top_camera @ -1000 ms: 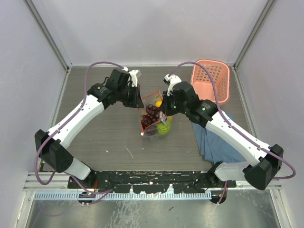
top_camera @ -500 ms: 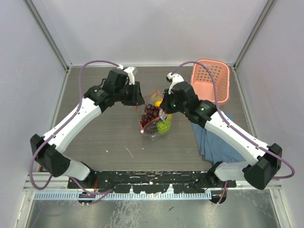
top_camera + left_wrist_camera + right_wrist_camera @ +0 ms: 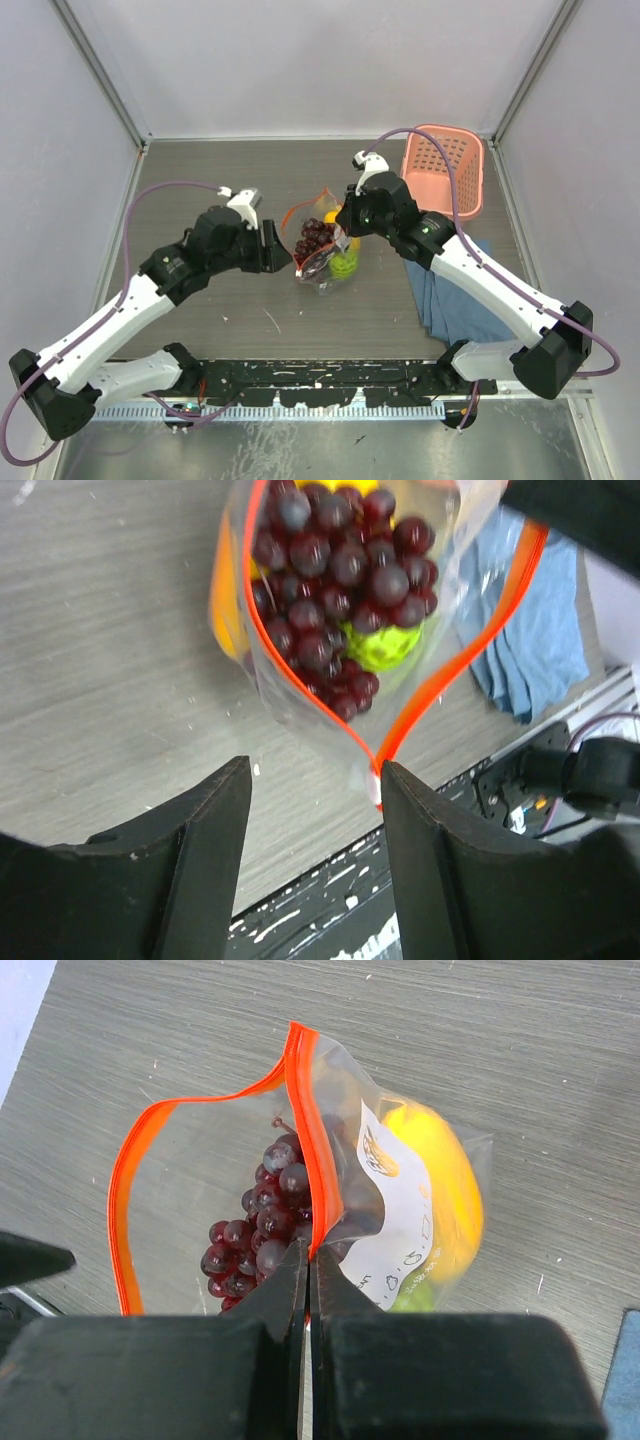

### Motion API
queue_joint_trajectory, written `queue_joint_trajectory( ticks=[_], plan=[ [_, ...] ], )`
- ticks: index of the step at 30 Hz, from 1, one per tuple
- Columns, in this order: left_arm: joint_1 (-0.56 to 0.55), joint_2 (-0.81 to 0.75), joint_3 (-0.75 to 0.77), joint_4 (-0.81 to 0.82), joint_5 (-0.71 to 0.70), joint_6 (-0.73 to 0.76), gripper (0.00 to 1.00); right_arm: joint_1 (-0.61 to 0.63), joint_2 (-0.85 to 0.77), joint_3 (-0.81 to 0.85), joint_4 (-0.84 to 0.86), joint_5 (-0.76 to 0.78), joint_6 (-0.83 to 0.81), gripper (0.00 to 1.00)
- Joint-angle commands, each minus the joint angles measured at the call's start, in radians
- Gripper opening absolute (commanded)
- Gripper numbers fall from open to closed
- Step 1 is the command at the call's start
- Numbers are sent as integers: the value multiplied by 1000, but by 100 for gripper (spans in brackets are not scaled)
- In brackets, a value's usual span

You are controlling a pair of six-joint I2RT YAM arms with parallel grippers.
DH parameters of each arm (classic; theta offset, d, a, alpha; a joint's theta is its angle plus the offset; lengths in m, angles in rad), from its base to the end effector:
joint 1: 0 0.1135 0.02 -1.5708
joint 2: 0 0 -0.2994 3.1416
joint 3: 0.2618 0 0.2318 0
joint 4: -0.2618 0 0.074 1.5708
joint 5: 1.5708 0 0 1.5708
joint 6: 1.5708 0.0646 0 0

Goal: Place the food in the zip-top bag and seal the zipper
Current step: Adjust the zipper food storage bag at the center of the board.

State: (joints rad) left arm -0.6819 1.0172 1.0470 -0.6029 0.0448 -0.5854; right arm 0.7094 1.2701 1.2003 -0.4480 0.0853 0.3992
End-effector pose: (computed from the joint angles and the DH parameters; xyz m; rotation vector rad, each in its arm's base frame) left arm 0.1542 -0.1289 0.3597 0.1359 2.2444 -0.7659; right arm 0.2153 0.1776 0.3752 -0.2780 2.1219 0.5768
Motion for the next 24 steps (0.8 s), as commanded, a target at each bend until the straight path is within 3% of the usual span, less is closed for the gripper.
queue_joint_trajectory(
  ticks=[1, 8, 15, 24],
  plan=[
    [-110, -57, -82, 126, -83, -45, 56, -5, -24, 6, 100, 1, 15, 1],
    [-212, -56, -191, 255, -173, -63, 57, -4, -29, -5, 111, -11, 23, 0],
    [-287, 55, -160, 337, -205, -14, 51, -5, -32, -11, 111, -18, 27, 1],
    [-288, 27, -105, 236, -332, 111, 3, -9, -72, -41, 102, 3, 7, 1]
  ],
)
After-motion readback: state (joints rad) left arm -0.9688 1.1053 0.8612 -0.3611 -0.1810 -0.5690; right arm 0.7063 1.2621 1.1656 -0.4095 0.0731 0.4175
